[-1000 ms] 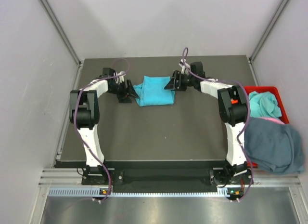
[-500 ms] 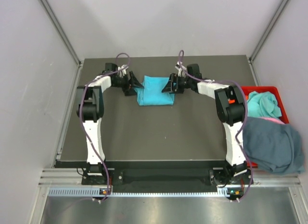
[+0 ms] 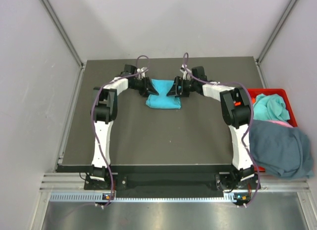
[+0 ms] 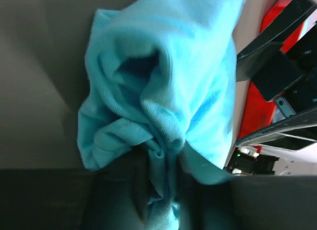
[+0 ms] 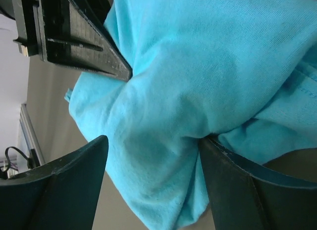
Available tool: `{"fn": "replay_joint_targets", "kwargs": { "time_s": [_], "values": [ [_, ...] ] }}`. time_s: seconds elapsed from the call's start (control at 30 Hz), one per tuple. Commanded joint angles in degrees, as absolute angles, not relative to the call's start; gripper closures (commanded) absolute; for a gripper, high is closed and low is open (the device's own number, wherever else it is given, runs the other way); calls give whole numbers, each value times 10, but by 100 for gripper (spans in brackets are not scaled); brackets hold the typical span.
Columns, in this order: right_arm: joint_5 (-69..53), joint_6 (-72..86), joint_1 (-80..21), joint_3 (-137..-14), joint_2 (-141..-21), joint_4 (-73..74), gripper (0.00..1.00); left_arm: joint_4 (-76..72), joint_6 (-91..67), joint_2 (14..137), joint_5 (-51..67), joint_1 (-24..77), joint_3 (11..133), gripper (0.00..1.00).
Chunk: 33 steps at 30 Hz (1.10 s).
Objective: Fold and stack the t-shirts
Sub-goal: Neatly place the folded tshirt to the corner
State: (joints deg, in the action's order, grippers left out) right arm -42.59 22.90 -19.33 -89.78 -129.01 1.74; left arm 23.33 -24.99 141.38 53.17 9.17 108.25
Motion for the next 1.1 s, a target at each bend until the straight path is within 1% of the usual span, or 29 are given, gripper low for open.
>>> {"fn": "replay_joint_targets", "kwargs": {
  "time_s": [0.0, 0.03, 0.1, 0.13, 0.17, 0.27, 0.3, 0.37, 0.4, 0.5, 0.53, 0.63, 0.73, 0.77, 0.9, 1.07],
  "values": [
    [-423, 212, -199, -914, -1290, 20, 25, 262, -220, 1440, 492, 98, 1061, 76],
    [-424, 213, -199, -913, -1288, 20, 25, 263, -220, 1434, 492, 95, 1057, 82],
    [-423, 207, -199, -910, -1278, 22, 26, 267, -215, 1414, 493, 89, 1042, 85],
    [-421, 200, -198, -907, -1269, 24, 25, 272, -211, 1405, 493, 81, 1038, 95],
    [-418, 189, -197, -905, -1249, 28, 26, 280, -197, 1395, 490, 75, 1029, 100],
    [-381, 131, -197, -890, -1192, 53, 26, 327, -149, 1342, 463, 48, 1011, 100],
    [-348, 98, -197, -881, -1176, 64, 26, 339, -134, 1313, 451, 41, 1006, 100],
    [-311, 67, -197, -870, -1134, 74, 25, 383, -81, 1274, 404, 25, 1001, 100],
    [-271, 44, -197, -861, -1122, 78, 25, 401, -65, 1263, 388, 19, 1001, 100],
    [-216, 15, -197, -848, -1086, 83, 25, 446, -16, 1234, 332, 4, 998, 100],
    [-185, 13, -196, -833, -1078, 79, 25, 454, -5, 1231, 316, -17, 998, 100],
    [-131, 14, -194, -784, -1043, 37, 25, 481, 39, 1223, 245, -37, 1002, 100],
    [-112, 25, -186, -754, -1020, 15, 25, 495, 76, 1221, 181, -59, 1007, 100],
    [-112, 25, -184, -754, -1019, 18, 25, 495, 85, 1221, 181, -64, 1009, 100],
    [-120, 33, -173, -749, -1009, 20, 24, 498, 124, 1229, 94, -101, 1024, 100],
    [-124, 34, -164, -751, -1004, 20, 24, 490, 154, 1269, 5, -161, 1091, 100]
  ]
}}
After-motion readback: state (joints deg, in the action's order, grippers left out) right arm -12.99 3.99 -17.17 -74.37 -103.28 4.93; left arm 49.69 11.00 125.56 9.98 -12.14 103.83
